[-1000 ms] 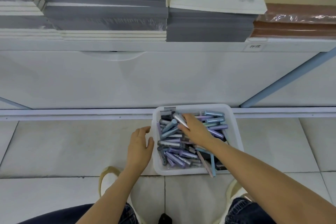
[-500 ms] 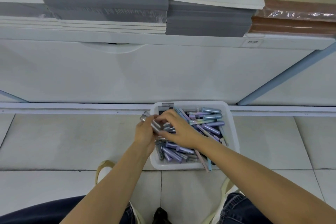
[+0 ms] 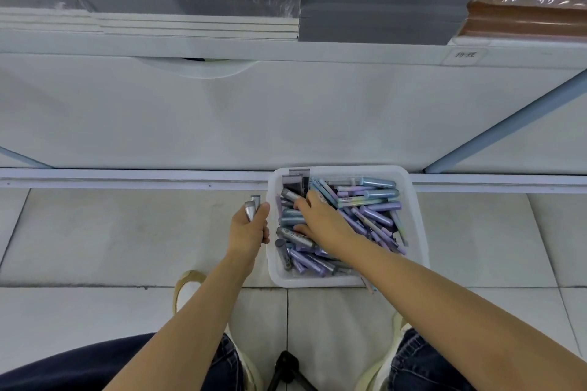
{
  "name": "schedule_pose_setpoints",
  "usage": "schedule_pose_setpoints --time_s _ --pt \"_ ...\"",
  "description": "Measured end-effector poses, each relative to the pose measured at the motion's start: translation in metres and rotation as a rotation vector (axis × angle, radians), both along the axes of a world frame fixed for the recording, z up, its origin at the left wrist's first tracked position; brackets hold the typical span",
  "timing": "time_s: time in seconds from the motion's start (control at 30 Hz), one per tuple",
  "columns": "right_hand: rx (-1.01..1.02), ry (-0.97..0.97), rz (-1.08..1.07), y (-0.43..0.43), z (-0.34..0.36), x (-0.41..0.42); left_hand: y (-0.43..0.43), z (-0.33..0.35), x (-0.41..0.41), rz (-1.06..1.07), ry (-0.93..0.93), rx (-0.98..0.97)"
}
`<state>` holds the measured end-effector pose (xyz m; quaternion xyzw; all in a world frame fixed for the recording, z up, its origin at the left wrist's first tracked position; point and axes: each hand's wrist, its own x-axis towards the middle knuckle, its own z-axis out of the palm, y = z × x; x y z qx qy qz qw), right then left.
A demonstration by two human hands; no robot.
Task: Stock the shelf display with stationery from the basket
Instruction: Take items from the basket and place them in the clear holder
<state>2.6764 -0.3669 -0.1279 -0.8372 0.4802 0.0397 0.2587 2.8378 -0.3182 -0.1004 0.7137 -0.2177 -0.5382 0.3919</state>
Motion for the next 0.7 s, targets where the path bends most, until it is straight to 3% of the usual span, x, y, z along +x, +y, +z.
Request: schedule_pose_setpoints --time_s 0.2,0.37,0.57,0.7 --pt "0.229 -0.237 -0.241 -0.010 0.011 -0.026 0.000 0.005 -0.002 -0.055 0.009 0.056" --pt "0.296 -0.541 -0.445 -0.020 0.040 -0.026 -0.005 0.025 -0.023 -0.056 0.217 0.028" --pt "0.443 -0.796 -0.537 -0.004 0.063 -0.003 -0.014 0.054 -0.048 0.152 0.274 -0.064" --pt "0.424 -0.813 -0.500 -0.004 0.088 -0.005 -0.021 0.077 -0.044 0.260 0.268 -0.231"
